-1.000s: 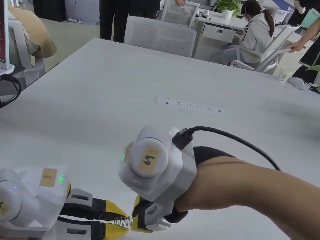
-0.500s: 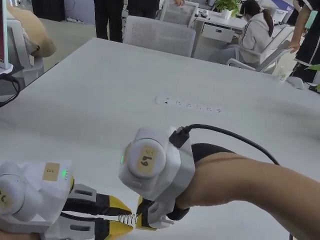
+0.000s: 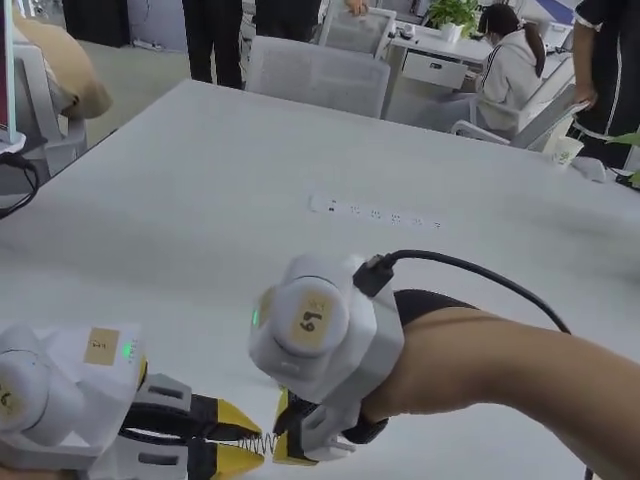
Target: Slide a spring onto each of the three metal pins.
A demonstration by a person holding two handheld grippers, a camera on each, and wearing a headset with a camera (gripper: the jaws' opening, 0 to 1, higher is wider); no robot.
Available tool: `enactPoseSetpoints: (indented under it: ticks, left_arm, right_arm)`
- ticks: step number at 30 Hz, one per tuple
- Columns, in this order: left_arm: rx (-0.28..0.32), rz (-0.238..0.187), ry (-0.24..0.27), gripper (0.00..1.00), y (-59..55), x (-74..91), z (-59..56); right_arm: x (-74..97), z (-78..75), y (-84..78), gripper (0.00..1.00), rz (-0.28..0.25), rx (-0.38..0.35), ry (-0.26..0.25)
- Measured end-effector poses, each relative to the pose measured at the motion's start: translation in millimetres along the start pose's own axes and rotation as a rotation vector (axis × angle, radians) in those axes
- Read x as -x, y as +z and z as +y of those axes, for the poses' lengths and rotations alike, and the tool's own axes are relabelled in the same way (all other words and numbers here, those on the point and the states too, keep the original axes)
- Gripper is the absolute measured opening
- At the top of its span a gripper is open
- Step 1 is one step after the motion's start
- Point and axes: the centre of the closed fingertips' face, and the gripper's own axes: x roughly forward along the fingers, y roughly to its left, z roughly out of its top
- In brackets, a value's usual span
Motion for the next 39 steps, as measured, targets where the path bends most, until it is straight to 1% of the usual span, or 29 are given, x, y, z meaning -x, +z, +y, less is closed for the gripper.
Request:
enactPoseSetpoints:
  ticks: [3, 4, 8, 9, 12, 14, 18, 20, 23, 28, 33, 39]
  left_arm:
    - [-0.004, 0.006, -0.003, 0.02, 0.2, 0.4, -0.5]
    - [0.000, 0.009, -0.010, 0.02, -0.2, 0.6, -1.6]
    - [0.004, 0.008, -0.012, 0.02, -0.5, 1.7, -2.5]
    - [0.008, -0.003, -0.011, 0.02, 1.1, 2.5, -2.2]
    - [0.011, -0.011, -0.008, 0.02, 4.0, 4.6, -1.2]
    - [0.009, -0.008, -0.006, 0.02, 3.3, 4.4, -1.0]
    - [0.011, -0.015, -0.006, 0.02, 3.8, 4.7, -0.9]
    - [0.008, -0.017, -0.005, 0.02, 4.0, 4.1, -0.5]
    - [0.001, -0.019, -0.001, 0.02, 4.9, 3.0, 0.5]
    - [-0.004, -0.016, 0.004, 0.03, 5.4, 0.8, 1.3]
    - [-0.010, -0.013, 0.006, 0.03, 5.4, 0.5, 1.6]
    - [-0.014, -0.014, 0.005, 0.03, 5.4, 0.4, 0.5]
  right_arm:
    - [-0.5, 0.4, -0.2, 0.08, -0.020, -0.011, 0.012]
    - [-0.8, 2.5, 0.2, 0.08, -0.026, -0.025, 0.026]
    - [-3.5, 2.8, -0.1, 0.09, -0.040, -0.025, 0.031]
    - [-5.0, 3.1, -2.9, 0.09, -0.028, -0.028, 0.032]
    - [-7.9, 1.9, -7.9, 0.09, -0.019, -0.026, 0.025]
    - [-7.6, 1.7, -6.3, 0.09, -0.034, -0.046, 0.027]
    - [-5.8, 1.9, -5.8, 0.09, -0.039, -0.046, 0.025]
    - [-1.5, 1.4, -4.4, 0.08, -0.039, -0.048, 0.021]
    - [5.2, 0.2, -1.3, 0.08, -0.038, -0.048, 0.008]
    - [16.8, -0.9, 10.5, 0.08, -0.067, -0.059, 0.004]
    - [20.4, 0.7, 21.2, 0.08, -0.090, -0.045, -0.003]
    - [21.3, 1.3, 30.7, 0.08, -0.098, -0.048, 0.002]
